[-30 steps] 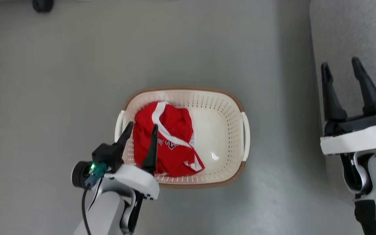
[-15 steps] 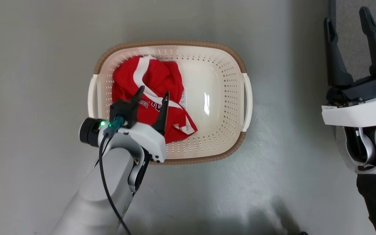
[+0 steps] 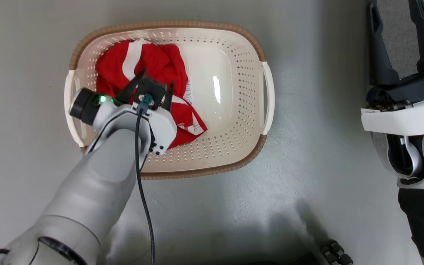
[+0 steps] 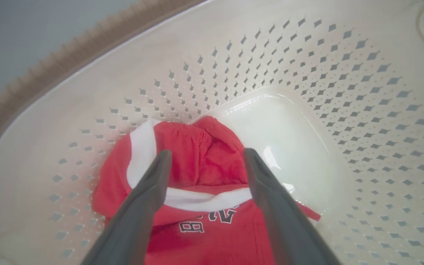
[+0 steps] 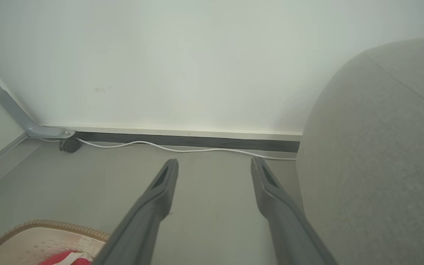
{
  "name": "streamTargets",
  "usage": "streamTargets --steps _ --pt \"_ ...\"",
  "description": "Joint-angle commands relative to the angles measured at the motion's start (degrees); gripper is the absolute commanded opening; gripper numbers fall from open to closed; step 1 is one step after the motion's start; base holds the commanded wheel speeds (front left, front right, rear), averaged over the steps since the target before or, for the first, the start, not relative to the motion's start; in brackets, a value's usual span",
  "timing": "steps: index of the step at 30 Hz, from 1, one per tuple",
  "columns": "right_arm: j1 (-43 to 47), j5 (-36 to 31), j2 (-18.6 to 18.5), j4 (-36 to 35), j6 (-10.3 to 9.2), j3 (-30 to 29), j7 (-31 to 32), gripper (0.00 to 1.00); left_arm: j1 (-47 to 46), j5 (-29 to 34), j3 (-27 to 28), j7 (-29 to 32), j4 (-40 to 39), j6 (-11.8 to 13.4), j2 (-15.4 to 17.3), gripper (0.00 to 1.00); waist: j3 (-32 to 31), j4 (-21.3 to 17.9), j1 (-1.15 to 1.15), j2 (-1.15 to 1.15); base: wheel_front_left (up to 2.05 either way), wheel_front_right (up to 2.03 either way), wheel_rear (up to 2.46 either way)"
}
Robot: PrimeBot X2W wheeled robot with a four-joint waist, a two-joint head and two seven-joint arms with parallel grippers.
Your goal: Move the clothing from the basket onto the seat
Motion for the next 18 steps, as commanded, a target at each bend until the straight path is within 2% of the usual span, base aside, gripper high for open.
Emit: streamTargets --steps 1,9,18 --pt "1.2 0.39 0.47 -1.55 0.07 0.7 -0.34 1.0 -1.46 1.0 -0.52 0.29 1.28 0.97 0.8 1.0 0.44 -0.33 0.0 0.0 0.0 0.0 0.0" --pt "0.95 0.7 1.2 -1.55 0.07 0.44 -0.34 1.0 -6.98 3.5 -5.37 3.94 7.53 2.46 0.8 1.0 1.53 -0.64 0.0 0.0 0.0 0.0 0.0" --pt "0.42 1.22 1.97 -1.91 0.07 0.3 -0.34 1.0 -10.46 6.59 -9.35 10.28 9.55 2.92 1.74 1.0 3.71 -1.79 0.0 0.0 0.0 0.0 0.0"
